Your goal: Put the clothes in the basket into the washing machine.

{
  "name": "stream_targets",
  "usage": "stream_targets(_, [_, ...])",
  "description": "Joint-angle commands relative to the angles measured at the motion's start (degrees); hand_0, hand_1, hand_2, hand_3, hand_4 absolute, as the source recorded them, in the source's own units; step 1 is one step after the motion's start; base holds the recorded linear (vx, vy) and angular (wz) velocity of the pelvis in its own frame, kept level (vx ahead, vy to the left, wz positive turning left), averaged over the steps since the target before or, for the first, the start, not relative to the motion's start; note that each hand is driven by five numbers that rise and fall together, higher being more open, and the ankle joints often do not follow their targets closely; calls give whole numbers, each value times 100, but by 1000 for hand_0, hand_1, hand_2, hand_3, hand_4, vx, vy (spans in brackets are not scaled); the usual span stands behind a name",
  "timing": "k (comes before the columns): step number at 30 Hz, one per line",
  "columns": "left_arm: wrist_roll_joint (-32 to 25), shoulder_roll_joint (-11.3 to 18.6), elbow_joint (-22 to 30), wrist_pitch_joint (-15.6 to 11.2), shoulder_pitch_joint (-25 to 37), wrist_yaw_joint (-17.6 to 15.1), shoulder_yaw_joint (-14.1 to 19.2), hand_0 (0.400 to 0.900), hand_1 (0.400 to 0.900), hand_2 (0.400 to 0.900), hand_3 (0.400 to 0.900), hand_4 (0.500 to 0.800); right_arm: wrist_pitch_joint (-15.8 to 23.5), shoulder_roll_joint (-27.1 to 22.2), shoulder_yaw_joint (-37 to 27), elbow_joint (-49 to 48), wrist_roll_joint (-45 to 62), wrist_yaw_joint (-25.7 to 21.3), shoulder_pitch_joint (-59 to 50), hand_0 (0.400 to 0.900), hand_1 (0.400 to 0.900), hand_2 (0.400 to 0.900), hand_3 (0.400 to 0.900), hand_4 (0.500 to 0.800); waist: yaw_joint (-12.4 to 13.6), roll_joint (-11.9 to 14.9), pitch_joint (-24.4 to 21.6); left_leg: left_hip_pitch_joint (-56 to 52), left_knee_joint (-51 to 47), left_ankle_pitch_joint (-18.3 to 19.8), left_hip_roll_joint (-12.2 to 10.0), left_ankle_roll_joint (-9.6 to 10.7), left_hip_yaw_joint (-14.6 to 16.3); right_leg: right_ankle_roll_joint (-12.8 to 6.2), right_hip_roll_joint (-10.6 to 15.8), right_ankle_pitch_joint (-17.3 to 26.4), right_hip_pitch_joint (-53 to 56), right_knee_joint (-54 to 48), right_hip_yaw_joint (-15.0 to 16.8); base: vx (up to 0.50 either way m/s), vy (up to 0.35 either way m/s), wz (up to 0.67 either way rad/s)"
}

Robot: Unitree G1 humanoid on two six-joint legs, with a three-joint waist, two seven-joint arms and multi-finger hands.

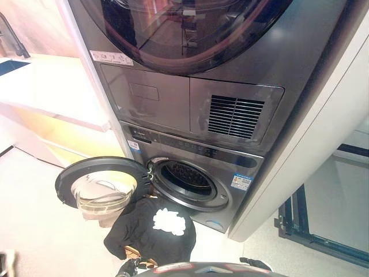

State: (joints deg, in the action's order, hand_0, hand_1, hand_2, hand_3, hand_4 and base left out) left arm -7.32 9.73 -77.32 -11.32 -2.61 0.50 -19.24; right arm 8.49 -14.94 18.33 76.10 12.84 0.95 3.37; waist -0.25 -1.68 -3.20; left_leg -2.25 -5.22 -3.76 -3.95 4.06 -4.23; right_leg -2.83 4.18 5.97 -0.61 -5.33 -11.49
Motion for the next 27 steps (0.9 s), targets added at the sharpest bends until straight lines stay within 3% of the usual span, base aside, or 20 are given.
stream_targets(1, [-58, 114, -202, -105, 352, 35, 254, 900, 900, 900, 900, 800, 121, 24, 71, 183, -28, 39, -258, 900, 900, 900, 900, 800, -28, 280, 106, 8, 22, 272, 472, -265, 58, -350, 12, -172, 338, 48, 225, 0, 0, 0])
stream_targets(7, [137, 135, -193, -124, 396, -18, 170, 900, 900, 900, 900, 800, 114, 23, 39, 182, -16, 25, -268, 900, 900, 900, 900, 800, -45, 279, 124, 6, 22, 280, 477, -263, 80, -354, 6, -165, 329, 40, 228, 1, 0, -1])
stream_targets(10, [520, 201, -67, -175, 518, -115, -75, 900, 900, 900, 900, 800, 104, -23, -65, 203, 82, -11, -296, 900, 900, 900, 900, 800, -80, 284, 151, 25, 22, 285, 470, -262, 113, -358, -7, -152, 291, 37, 275, 5, -6, -9])
stream_targets(11, [696, 235, 12, -202, 586, -111, -232, 900, 900, 900, 900, 800, 113, -50, -113, 202, 137, -24, -306, 900, 900, 900, 900, 800, -101, 280, 166, 38, 22, 288, 466, -259, 135, -364, -11, -145, 264, 38, 287, -17, -1, -16])
stream_targets(12, [1180, 306, 131, -256, 720, -159, -613, 900, 900, 900, 900, 800, 115, -122, -158, 202, 178, -63, -345, 900, 900, 900, 900, 800, -143, 273, 205, 84, 22, 284, 464, -257, 164, -371, -24, -125, 189, 45, 328, -17, -1, -17])
stream_targets(13, [1182, 306, 132, -255, 721, -161, -616, 900, 900, 900, 900, 800, 115, -122, -162, 202, 177, -63, -345, 900, 900, 900, 900, 800, -135, 273, 204, 84, 22, 286, 463, -257, 169, -371, -25, -125, 187, 47, 333, -29, -3, -17])
stream_targets(15, [1896, 532, 446, -334, 1035, -358, -1243, 900, 900, 900, 900, 800, 149, -300, -265, 260, 315, -127, -505, 900, 900, 900, 900, 800, -196, 277, 314, 234, 22, 254, 452, -260, 217, -383, -41, -80, -10, 69, 394, -53, -9, -14])
stream_targets(17, [2116, 610, 554, -370, 1177, -424, -1436, 900, 900, 900, 900, 800, 147, -350, -296, 320, 369, -133, -554, 900, 900, 900, 900, 800, -203, 282, 345, 297, 22, 236, 453, -260, 228, -384, -47, -64, -75, 80, 402, -46, -8, -7])
stream_targets(18, [2403, 707, 683, -401, 1421, -472, -1766, 900, 900, 900, 900, 800, 126, -439, -337, 453, 430, -147, -633, 900, 900, 900, 900, 800, -241, 283, 433, 431, 22, 194, 451, -256, 225, -389, -47, -38, -217, 107, 392, -45, -7, -3])
stream_targets(21, [2650, 781, 730, -392, 1752, -617, -1954, 900, 900, 900, 900, 800, 106, -523, -424, 602, 478, -183, -727, 900, 900, 900, 900, 800, -289, 282, 511, 597, 22, 156, 451, -255, 221, -388, -54, -14, -372, 125, 373, -70, -4, -1])
stream_targets(24, [2954, 833, 954, -408, 2555, -980, -2439, 900, 900, 900, 900, 800, 161, -762, -600, 641, 863, -362, -1109, 900, 900, 900, 900, 800, -396, 244, 878, 1053, 22, 17, 456, -280, 204, -349, -74, -6, -943, 409, 369, -178, -1, -1])
stream_targets(25, [2957, 828, 948, -410, 2566, -984, -2441, 900, 900, 900, 900, 800, 162, -764, -606, 645, 864, -361, -1118, 900, 900, 900, 900, 800, -392, 242, 869, 1074, 22, 12, 456, -280, 203, -348, -72, -14, -974, 429, 369, -80, 2, -2])
stream_targets(27, [3438, 889, 1026, -368, 3023, -1228, -2847, 900, 900, 900, 900, 800, 225, -910, -743, 668, 1085, -465, -1213, 900, 900, 900, 900, 800, -463, 204, 1101, 1252, 36, -56, 470, -311, 212, -328, -60, -22, -1205, 552, 392, -65, 12, -6])
